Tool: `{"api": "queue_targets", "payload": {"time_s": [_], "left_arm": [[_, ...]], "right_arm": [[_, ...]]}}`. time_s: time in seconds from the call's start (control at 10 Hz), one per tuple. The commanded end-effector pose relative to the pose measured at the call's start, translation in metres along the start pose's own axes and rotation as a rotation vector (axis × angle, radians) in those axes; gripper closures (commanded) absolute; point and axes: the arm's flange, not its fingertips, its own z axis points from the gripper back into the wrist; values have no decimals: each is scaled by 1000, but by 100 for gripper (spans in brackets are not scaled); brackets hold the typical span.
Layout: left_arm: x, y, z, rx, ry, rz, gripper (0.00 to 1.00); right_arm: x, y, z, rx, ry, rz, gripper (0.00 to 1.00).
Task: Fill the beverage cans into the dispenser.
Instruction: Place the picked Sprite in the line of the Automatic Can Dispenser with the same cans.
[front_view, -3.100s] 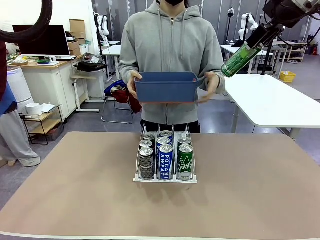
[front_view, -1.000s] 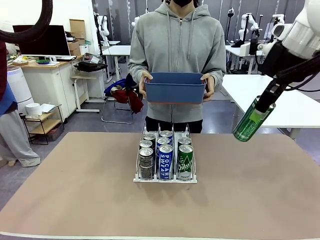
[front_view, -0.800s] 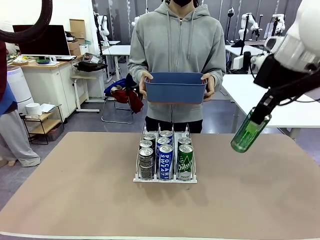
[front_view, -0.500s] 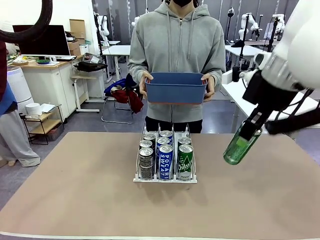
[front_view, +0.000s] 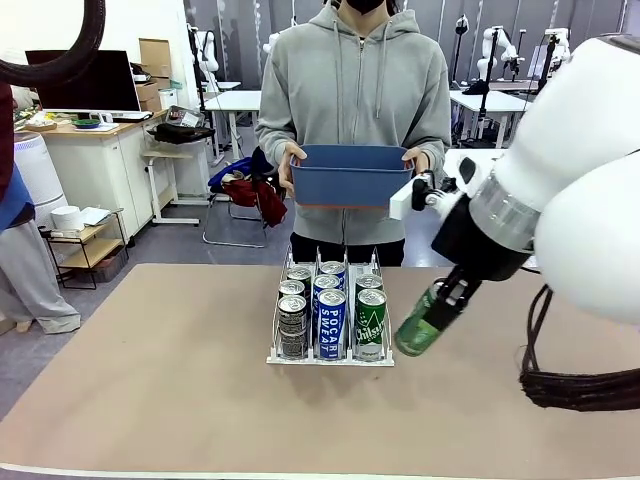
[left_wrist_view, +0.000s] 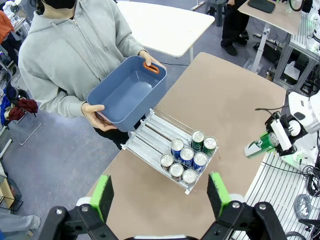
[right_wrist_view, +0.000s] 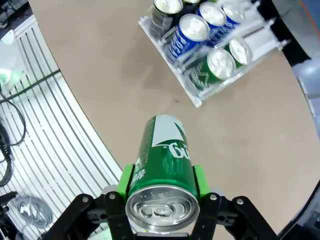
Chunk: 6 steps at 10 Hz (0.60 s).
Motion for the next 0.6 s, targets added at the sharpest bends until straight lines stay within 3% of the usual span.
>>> {"api": "queue_targets", "payload": {"time_s": [0.0,0.2,0.3,0.4,0.5], "left_arm": [[-4,-1,1,-10,-4,2,0],[-4,-1,1,-10,-4,2,0],[-4,-1,1,-10,-4,2,0],[-4,-1,1,-10,-4,2,0],[-4,-1,1,-10,-4,2,0]], "right_arm": [[-7,14,-30,1,-62,20,42],[2,9,-48,7,-54,16,42],[5,3,-36,60,27,35,42],[17,6,-28,10,-42,32,42],[17,6,-28,10,-42,32,42]]}}
